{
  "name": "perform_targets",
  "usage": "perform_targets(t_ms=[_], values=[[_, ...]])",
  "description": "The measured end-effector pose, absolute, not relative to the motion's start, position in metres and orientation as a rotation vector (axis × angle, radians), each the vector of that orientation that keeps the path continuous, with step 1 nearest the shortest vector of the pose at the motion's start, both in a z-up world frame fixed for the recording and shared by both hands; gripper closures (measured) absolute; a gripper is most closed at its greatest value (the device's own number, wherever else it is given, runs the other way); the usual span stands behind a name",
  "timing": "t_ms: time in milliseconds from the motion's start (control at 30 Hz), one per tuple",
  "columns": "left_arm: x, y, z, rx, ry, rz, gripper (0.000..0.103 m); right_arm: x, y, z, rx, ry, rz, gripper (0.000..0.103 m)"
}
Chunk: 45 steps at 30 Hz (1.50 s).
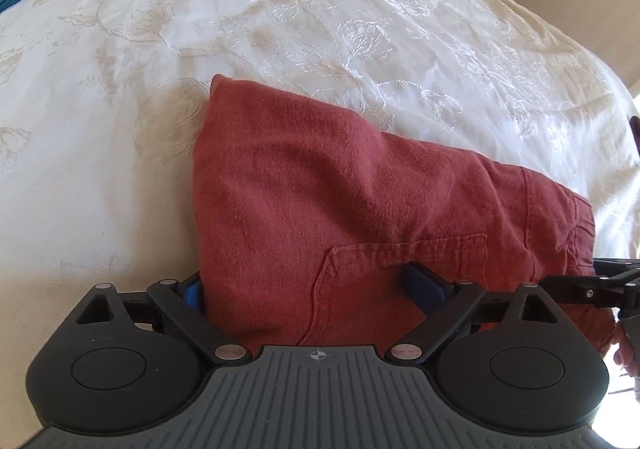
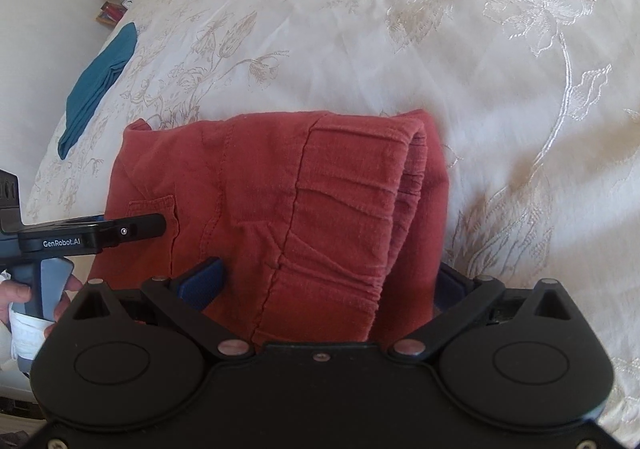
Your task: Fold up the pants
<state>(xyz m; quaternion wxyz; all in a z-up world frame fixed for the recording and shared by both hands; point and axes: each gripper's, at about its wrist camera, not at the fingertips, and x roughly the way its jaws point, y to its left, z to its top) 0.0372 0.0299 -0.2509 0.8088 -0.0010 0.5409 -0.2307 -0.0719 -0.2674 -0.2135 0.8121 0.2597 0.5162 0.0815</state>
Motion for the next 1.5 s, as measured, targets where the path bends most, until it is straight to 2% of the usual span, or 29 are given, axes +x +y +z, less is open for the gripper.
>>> perform_targets(t_ms=[100,167,200,233,267,333,400,467,633,800,967,1033,1067,1100,1133,1300,1500], values=[[0.041,0.030,-0.249,-0.036,1.186,-0.467,0.010,-0.068,-0.274,-0.213,0.596,1.124,0.184,0.000],[0.041,0.029,-0.244,-0.068,1.201,-0.446,0.019,-0.066,-0.275,-0.208,0.591,1.140,0.154,0.010],[0.039,0.027,-0.241,-0.071,1.204,-0.440,0.030,-0.066,-0.275,-0.205,0.594,1.140,0.159,0.030],[0.037,0.025,-0.237,-0.066,1.203,-0.435,0.047,-0.065,-0.275,-0.203,0.612,1.139,0.169,0.043],[0.035,0.023,-0.232,-0.055,1.198,-0.424,0.054,-0.066,-0.274,-0.198,0.628,1.134,0.172,0.048],[0.030,0.017,-0.222,-0.031,1.188,-0.391,0.079,-0.066,-0.266,-0.188,0.616,1.129,0.155,0.058],[0.026,0.016,-0.211,-0.039,1.174,-0.373,0.085,-0.067,-0.257,-0.175,0.591,1.127,0.138,0.064],[0.023,0.021,-0.199,-0.066,1.161,-0.359,0.085,-0.067,-0.253,-0.160,0.607,1.110,0.141,0.067],[0.026,0.046,-0.158,-0.075,1.092,-0.335,0.085,-0.048,-0.236,-0.121,0.615,1.049,0.195,0.068],[0.070,0.085,-0.133,-0.082,1.067,-0.306,0.085,0.015,-0.208,-0.110,0.578,1.035,0.259,0.068],[0.123,0.108,-0.129,-0.070,1.051,-0.246,0.082,0.087,-0.174,-0.109,0.505,1.020,0.291,0.067],[0.142,0.116,-0.138,-0.069,1.062,-0.195,0.069,0.112,-0.167,-0.116,0.470,1.034,0.226,0.056],[0.149,0.119,-0.143,-0.053,1.065,-0.160,0.068,0.123,-0.165,-0.121,0.426,1.052,0.160,0.049],[0.156,0.122,-0.149,-0.023,1.065,-0.104,0.067,0.133,-0.163,-0.127,0.371,1.080,0.072,0.035],[0.160,0.124,-0.154,0.001,1.066,-0.059,0.067,0.139,-0.165,-0.131,0.329,1.095,-0.008,0.031],[0.165,0.139,-0.172,-0.009,1.107,-0.004,0.067,0.143,-0.182,-0.138,0.329,1.113,-0.083,0.032],[0.144,0.130,-0.163,0.016,1.098,0.012,0.065,0.125,-0.179,-0.123,0.316,1.095,-0.113,0.032]])
